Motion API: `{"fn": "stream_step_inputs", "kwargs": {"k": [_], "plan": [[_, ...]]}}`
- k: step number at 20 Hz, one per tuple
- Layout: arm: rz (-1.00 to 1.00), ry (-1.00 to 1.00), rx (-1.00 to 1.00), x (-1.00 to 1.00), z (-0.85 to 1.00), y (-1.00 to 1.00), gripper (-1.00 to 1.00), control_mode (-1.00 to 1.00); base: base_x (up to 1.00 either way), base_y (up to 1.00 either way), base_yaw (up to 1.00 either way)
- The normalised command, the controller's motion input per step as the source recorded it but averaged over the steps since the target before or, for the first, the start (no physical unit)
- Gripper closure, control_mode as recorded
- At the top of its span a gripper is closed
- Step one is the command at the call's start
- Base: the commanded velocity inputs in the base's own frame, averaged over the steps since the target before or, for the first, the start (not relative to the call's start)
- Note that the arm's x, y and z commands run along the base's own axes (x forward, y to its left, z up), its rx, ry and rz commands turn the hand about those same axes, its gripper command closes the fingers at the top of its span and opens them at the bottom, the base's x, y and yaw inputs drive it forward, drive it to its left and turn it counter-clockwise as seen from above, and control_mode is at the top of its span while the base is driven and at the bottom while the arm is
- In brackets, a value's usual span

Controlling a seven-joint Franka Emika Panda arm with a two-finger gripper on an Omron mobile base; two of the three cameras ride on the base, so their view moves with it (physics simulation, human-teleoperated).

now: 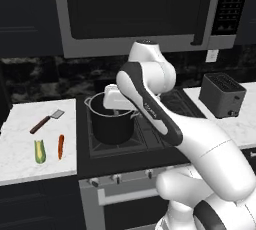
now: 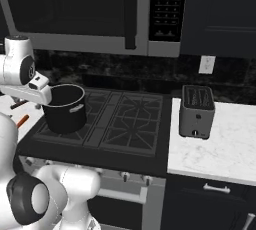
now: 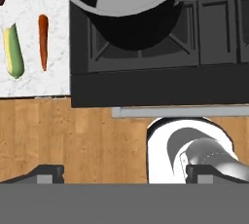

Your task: Put the corn and carrot in the pot. Retrieve the spatula and lightly stir the vegetables in the pot.

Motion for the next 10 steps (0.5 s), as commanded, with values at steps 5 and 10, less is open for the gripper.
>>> {"fn": "stream_step_inputs", "kwargs": {"k": [5, 10], "plan": [[0.0, 0.0, 0.0, 0.0, 0.0, 0.0, -1.0, 1.0, -0.17, 0.65, 0.05], [0.0, 0.0, 0.0, 0.0, 0.0, 0.0, -1.0, 1.0, 0.02, 0.66, 0.04]]}}
